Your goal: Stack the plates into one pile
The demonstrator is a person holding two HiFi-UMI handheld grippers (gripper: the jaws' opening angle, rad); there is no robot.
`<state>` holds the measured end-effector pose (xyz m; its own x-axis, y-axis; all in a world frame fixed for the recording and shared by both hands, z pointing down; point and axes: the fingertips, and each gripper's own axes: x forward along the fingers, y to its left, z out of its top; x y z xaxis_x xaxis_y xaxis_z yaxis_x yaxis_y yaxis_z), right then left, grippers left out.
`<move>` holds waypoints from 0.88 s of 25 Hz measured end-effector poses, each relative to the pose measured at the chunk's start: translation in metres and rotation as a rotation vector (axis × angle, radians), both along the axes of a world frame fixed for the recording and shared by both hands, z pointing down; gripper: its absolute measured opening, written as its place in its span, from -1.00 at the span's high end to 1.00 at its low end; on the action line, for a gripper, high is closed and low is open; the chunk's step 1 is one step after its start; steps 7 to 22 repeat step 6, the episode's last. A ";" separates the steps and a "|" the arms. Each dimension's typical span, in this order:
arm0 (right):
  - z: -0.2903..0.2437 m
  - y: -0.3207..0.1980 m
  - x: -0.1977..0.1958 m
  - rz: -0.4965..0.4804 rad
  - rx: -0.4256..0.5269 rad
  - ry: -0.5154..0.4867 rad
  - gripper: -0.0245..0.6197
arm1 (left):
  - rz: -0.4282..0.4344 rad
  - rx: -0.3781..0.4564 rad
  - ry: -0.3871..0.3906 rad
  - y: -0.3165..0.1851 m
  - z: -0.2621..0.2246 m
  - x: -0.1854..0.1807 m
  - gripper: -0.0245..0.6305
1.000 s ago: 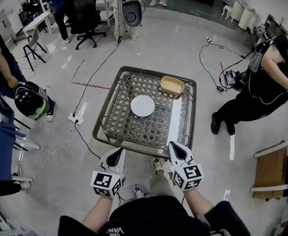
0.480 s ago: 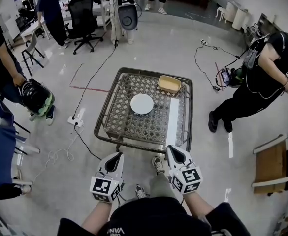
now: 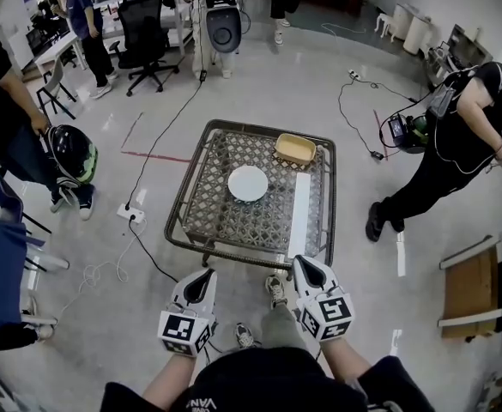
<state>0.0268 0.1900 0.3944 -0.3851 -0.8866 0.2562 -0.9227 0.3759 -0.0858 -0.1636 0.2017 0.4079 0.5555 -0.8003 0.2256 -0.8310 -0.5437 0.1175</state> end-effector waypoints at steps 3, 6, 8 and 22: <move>0.001 -0.001 0.001 0.006 0.006 -0.004 0.92 | -0.006 0.007 0.001 -0.003 0.002 0.000 0.86; 0.002 -0.003 0.003 0.012 0.012 -0.005 0.92 | -0.011 0.018 0.004 -0.006 0.002 0.000 0.86; 0.002 -0.003 0.003 0.012 0.012 -0.005 0.92 | -0.011 0.018 0.004 -0.006 0.002 0.000 0.86; 0.002 -0.003 0.003 0.012 0.012 -0.005 0.92 | -0.011 0.018 0.004 -0.006 0.002 0.000 0.86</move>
